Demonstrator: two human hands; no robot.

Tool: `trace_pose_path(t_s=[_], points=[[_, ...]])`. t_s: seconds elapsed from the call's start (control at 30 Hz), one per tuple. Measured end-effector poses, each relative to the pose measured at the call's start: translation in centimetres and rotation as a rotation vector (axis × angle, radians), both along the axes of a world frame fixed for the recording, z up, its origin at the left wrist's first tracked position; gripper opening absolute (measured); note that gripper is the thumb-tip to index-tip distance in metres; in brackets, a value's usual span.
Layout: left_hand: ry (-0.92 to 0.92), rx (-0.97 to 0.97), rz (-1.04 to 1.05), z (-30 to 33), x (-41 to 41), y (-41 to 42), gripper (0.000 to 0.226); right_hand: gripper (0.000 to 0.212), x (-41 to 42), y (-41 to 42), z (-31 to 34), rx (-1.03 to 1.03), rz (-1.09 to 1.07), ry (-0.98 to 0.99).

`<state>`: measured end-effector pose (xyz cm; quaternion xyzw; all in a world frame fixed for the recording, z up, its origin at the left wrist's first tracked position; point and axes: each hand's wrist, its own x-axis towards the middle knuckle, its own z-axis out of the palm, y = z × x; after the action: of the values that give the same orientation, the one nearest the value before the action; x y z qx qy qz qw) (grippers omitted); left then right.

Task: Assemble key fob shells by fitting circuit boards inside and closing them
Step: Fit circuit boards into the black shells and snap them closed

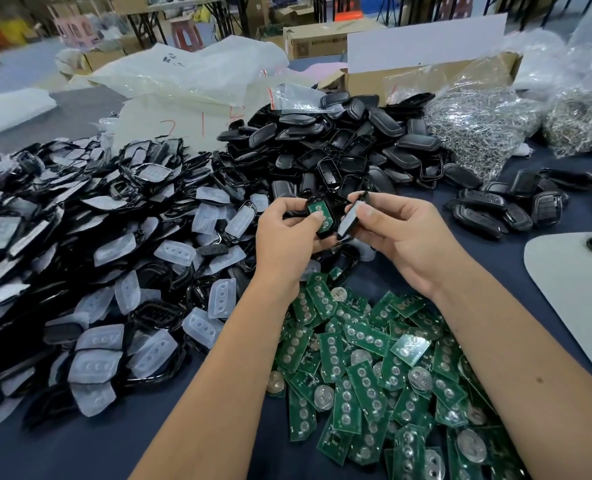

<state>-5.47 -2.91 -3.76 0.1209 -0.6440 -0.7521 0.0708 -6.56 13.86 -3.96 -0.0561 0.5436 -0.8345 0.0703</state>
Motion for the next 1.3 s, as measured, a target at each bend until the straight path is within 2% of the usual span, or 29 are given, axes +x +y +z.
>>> trace_pose_path(t_s=[0.4, 0.57, 0.63, 0.77, 0.83, 0.97, 1.17, 1.23, 1.3], points=[[-0.008, -0.041, -0.02, 0.0, 0.0, -0.1, 0.024, 0.039, -0.1, 0.0, 0.0, 0.02, -0.025, -0.02], [0.031, -0.053, -0.007, 0.2, 0.3, 0.1, 0.013, 0.029, 0.0, 0.0, 0.0, 0.027, -0.065, -0.012], [0.087, -0.146, 0.01, 0.2, 0.4, 0.3, 0.008, 0.022, 0.0, -0.1, -0.1, 0.038, -0.094, -0.004], [0.236, -0.443, 0.041, -0.2, 0.5, 0.8, 0.008, 0.025, 0.1, -0.3, -0.2, 0.091, -0.152, 0.017], [0.282, -0.556, 0.031, -0.3, 0.6, 0.9, 0.006, 0.019, 0.0, -0.4, -0.3, 0.133, -0.176, 0.028], [0.378, -0.69, 0.017, -0.1, 1.2, 1.7, 0.003, 0.009, 0.1, -0.5, -0.4, 0.159, -0.216, 0.022], [0.449, -0.821, -0.08, -0.1, 1.0, 1.9, 0.008, 0.01, 0.2, -0.3, -0.1, 0.175, -0.253, 0.027], [0.439, -0.83, -0.11, -0.1, 1.1, 1.8, 0.012, 0.005, 0.2, -0.2, -0.2, 0.187, -0.259, 0.028], [0.436, -0.811, -0.126, -0.3, 1.1, 1.7, 0.017, 0.012, 0.2, -0.2, -0.4, 0.234, -0.28, 0.039]])
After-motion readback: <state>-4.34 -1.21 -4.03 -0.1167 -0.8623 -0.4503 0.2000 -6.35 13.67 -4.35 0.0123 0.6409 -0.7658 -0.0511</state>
